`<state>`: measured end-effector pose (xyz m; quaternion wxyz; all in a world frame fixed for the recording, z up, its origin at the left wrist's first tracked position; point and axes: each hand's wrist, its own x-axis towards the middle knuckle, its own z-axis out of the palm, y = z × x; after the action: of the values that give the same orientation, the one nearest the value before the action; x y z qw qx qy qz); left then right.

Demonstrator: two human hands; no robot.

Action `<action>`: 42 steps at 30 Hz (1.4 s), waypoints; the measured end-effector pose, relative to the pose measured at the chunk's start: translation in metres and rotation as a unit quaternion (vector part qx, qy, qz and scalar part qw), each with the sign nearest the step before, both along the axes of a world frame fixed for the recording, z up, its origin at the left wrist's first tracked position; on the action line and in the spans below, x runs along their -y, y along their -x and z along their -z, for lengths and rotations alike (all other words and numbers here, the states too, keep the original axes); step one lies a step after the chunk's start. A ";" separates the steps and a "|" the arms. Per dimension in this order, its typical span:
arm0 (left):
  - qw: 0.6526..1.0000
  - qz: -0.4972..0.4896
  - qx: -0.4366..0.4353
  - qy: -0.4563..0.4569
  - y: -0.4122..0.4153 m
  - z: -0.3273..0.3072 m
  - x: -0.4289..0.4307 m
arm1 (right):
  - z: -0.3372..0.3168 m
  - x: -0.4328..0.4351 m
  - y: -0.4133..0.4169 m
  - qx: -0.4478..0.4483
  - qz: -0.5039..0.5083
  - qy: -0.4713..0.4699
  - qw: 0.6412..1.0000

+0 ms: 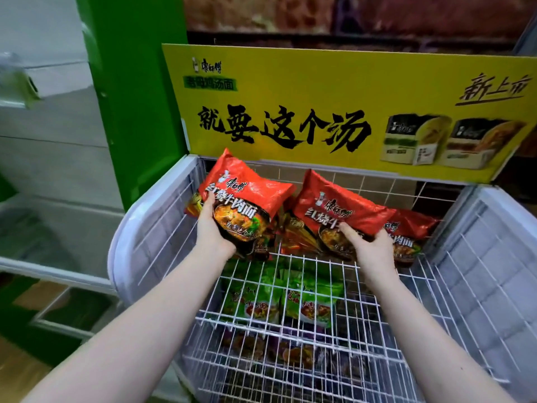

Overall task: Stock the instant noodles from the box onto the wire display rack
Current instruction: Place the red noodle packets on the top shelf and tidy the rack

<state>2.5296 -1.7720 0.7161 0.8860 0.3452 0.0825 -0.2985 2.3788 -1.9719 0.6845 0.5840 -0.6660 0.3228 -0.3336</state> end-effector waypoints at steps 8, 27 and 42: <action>1.000 -0.021 -0.017 0.003 0.001 0.020 0.015 | 0.030 0.013 -0.013 -0.116 -0.003 0.027 0.993; 0.999 -0.036 -0.015 -0.011 0.027 0.027 0.028 | 0.045 0.012 -0.016 -0.083 0.014 -0.014 0.996; 0.997 0.072 0.018 0.005 0.098 -0.008 0.104 | -0.006 -0.013 0.042 0.055 -0.106 -0.089 0.989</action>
<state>2.4321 -1.8755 0.7237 0.8651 0.3513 0.0404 -0.3557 2.3369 -1.9592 0.6908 0.6900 -0.6221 0.2462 -0.2761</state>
